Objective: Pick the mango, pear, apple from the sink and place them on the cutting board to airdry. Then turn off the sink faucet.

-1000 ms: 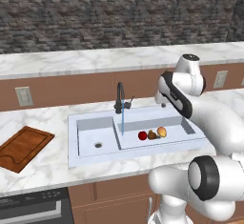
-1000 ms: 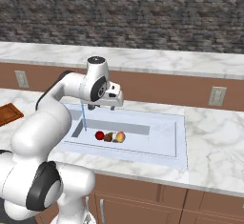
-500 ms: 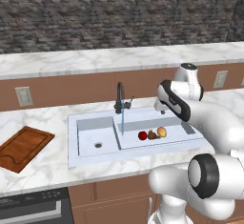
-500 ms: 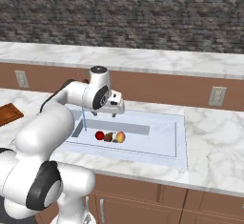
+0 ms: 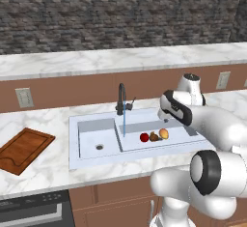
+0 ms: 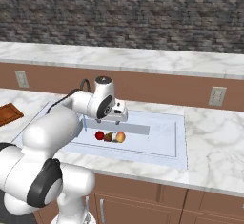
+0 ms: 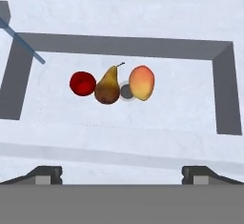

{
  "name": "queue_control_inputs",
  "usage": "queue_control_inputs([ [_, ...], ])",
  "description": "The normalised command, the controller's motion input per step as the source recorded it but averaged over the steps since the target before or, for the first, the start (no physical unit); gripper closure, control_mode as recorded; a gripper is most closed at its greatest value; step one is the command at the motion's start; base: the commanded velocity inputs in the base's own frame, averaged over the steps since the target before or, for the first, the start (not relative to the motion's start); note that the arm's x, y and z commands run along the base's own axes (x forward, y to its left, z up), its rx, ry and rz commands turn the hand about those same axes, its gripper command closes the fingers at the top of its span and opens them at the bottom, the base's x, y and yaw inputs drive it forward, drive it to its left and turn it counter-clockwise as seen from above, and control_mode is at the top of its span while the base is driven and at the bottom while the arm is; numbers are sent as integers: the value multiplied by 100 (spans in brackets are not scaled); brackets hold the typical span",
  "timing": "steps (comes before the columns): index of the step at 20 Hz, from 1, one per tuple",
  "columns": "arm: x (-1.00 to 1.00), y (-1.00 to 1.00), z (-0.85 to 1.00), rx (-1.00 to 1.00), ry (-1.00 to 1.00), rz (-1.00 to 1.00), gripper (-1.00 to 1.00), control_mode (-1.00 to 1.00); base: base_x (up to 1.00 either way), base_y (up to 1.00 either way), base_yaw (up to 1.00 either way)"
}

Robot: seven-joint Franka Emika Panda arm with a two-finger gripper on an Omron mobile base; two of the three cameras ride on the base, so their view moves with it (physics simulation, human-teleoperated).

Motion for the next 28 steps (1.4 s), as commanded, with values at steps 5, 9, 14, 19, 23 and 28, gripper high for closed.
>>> queue_control_inputs([
  [5,9,0,-30,0,0,0,-100,-100,0,0,0],
  [9,10,-3,-26,0,0,0,-100,-100,0,0,0],
  [14,10,-3,-26,0,0,0,-100,-100,0,0,0],
  [19,12,-6,-20,0,0,0,-100,-100,0,0,0],
  [23,9,-8,-20,0,0,0,-100,-100,0,0,0],
  [28,13,-6,-20,0,0,0,-100,-100,0,0,0],
])
